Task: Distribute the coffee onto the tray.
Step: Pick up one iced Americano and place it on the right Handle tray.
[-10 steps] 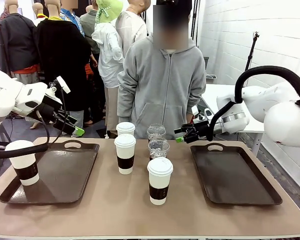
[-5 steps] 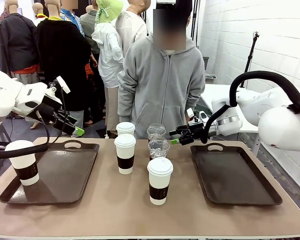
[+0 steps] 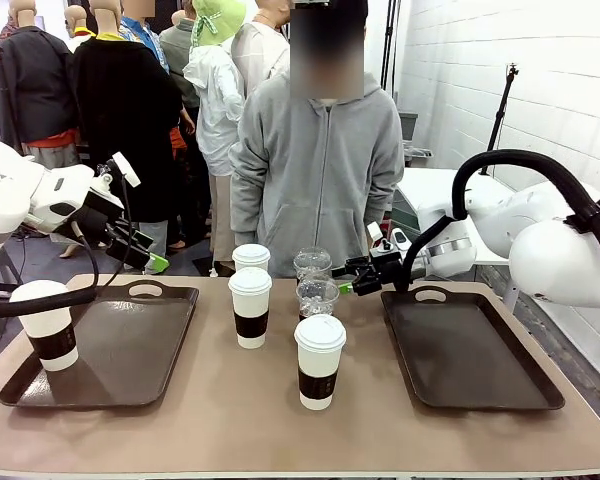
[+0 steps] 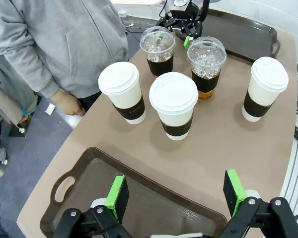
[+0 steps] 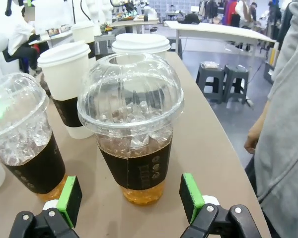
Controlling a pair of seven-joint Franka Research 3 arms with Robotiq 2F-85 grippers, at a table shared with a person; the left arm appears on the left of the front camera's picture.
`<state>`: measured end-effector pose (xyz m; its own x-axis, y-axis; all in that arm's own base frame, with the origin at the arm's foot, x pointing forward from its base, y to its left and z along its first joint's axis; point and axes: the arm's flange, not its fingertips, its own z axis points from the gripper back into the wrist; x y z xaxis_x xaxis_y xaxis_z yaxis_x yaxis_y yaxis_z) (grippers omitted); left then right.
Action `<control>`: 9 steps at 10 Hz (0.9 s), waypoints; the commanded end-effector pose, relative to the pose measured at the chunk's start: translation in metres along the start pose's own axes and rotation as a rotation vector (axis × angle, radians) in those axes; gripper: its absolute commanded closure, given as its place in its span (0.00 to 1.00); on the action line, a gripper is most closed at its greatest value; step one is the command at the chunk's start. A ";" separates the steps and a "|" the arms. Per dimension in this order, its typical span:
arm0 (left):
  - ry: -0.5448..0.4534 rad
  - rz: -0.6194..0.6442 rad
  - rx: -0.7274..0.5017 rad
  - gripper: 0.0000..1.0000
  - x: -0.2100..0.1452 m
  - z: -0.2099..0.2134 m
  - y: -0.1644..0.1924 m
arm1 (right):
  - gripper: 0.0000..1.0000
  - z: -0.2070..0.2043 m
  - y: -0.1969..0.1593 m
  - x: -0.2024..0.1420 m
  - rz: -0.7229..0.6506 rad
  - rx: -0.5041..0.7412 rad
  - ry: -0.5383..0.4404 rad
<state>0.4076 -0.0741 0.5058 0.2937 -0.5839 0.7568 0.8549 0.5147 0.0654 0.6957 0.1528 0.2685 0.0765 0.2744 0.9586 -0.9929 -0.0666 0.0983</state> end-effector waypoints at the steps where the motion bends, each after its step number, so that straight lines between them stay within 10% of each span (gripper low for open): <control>1: -0.021 -0.019 -0.015 0.00 -0.002 -0.002 0.004 | 0.00 -0.005 -0.012 0.004 -0.023 0.037 0.005; 9: -0.021 -0.019 -0.015 0.00 -0.002 -0.002 0.004 | 0.00 -0.027 -0.020 -0.001 -0.018 0.079 0.019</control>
<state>0.4075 -0.0746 0.5058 0.2931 -0.5846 0.7565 0.8553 0.5139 0.0658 0.7020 0.1740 0.2580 0.0843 0.2738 0.9581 -0.9860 -0.1157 0.1199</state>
